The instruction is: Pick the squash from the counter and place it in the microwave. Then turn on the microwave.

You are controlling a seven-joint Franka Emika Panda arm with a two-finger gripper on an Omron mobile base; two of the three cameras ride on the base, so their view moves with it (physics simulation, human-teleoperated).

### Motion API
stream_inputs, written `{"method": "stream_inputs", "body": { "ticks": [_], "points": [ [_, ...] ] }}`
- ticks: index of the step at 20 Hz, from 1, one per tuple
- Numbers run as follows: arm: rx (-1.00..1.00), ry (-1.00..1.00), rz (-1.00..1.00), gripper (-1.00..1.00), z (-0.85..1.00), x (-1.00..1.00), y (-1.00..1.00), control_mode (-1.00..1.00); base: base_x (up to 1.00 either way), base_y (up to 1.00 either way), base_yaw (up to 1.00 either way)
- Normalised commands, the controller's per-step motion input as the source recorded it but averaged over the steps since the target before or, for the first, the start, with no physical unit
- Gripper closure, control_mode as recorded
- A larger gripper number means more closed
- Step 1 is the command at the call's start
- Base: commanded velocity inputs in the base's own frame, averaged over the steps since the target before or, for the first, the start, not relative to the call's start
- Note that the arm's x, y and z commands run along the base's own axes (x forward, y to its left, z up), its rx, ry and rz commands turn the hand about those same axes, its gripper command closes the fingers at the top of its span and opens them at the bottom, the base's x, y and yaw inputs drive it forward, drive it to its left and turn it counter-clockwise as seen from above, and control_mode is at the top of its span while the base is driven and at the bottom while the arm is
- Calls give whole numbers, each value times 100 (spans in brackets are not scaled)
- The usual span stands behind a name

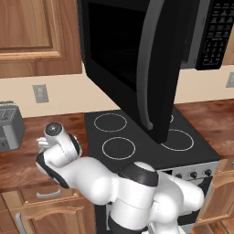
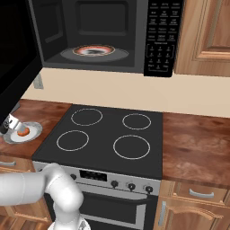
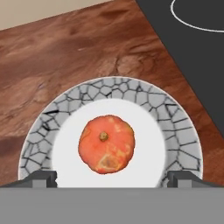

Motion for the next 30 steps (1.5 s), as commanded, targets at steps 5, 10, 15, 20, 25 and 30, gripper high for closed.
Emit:
{"method": "stream_inputs", "body": {
  "ticks": [5,10,15,20,25,30],
  "points": [
    [0,0,-1,-100,-9,3,0,-100,0,0,0],
    [0,1,-1,-100,-10,7,0,-100,0,0,0],
    [0,3,-1,-100,-8,11,0,-100,0,0,0],
    [0,5,0,-100,-3,17,0,-100,0,0,0],
    [0,8,0,-100,-2,16,2,-100,0,0,0],
    [0,10,0,-100,-7,11,2,-100,0,0,0]
  ]
}}
